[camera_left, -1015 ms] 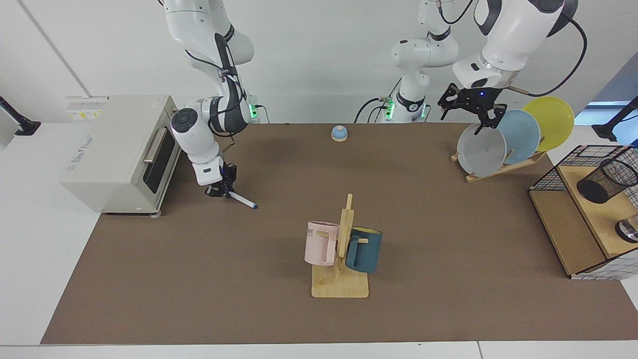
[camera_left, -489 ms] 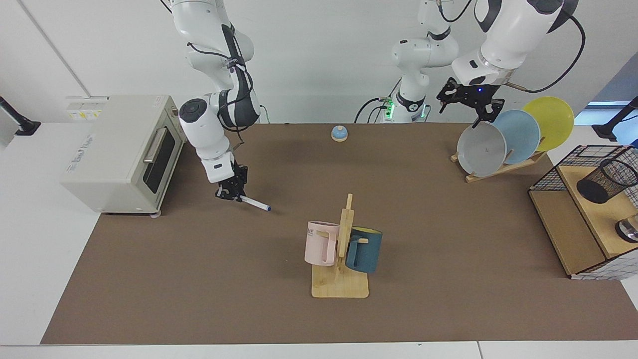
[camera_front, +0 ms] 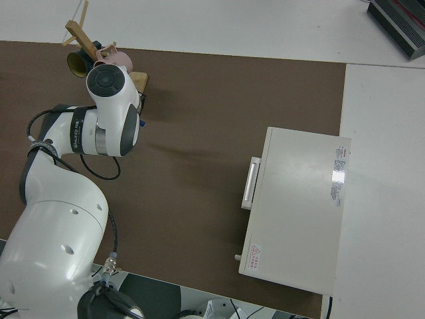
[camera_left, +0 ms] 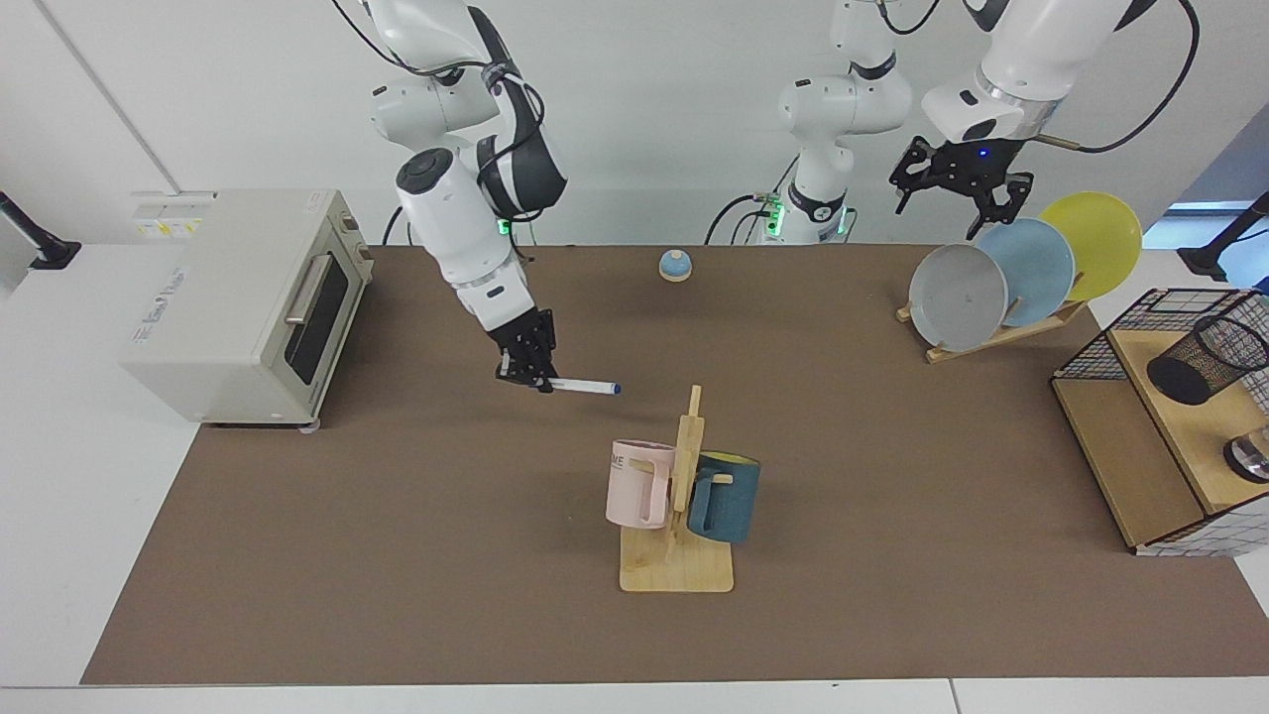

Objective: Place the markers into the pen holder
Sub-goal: 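Lift the marker with the right gripper while the left gripper rises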

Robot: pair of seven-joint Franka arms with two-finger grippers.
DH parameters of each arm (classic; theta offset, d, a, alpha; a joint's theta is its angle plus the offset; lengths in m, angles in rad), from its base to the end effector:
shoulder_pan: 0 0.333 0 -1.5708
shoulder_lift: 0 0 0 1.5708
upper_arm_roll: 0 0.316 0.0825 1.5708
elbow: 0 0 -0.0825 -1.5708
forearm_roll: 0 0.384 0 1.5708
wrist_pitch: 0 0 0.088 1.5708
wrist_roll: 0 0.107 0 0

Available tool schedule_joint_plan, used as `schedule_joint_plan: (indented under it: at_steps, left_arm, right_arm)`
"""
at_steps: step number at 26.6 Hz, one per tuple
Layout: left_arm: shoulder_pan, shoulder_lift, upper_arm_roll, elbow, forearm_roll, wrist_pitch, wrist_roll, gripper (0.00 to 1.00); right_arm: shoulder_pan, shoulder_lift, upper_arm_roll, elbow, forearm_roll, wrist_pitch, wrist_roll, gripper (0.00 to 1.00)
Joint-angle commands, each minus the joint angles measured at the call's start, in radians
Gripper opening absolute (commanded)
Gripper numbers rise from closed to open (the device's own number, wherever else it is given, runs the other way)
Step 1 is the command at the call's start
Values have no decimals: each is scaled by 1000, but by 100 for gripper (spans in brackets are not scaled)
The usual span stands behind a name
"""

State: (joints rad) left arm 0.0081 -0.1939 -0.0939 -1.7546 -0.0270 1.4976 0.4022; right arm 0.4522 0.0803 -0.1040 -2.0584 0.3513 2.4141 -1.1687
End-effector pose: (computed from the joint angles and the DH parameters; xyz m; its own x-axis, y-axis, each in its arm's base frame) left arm 0.4821 -0.0491 0.6325 0.8821 -0.4679 -0.0553 -0.4667 -0.8838 0.0332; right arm 0.5532 0.2038 0.4259 0.2431 0.9038 0.3522 0.9489 -0.2969 0.1067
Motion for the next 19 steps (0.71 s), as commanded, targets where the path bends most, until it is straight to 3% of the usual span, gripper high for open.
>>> schedule_joint_plan:
  at_steps: [1, 5, 11, 15, 19]
  left_arm:
    - [6, -1, -1, 3, -46, -16, -319, 100]
    - [41, 14, 19, 3, -198, -46, -561, 100]
    - [81, 30, 20, -5, -387, -68, -886, 100]
    - [81, 57, 19, -6, -480, -63, -1126, 100]
    - [76, 80, 2, -3, -510, -62, -1215, 100]
  right_arm:
    - [57, 9, -13, 57, -37, -49, -37, 0]
    - [52, 9, -8, 113, -133, -105, -37, 0]
    - [57, 6, -6, 265, -196, -320, -32, 0]
    - [57, -10, -2, 279, -196, -371, -31, 0]
    - [92, -27, 9, 310, -202, -409, 29, 0]
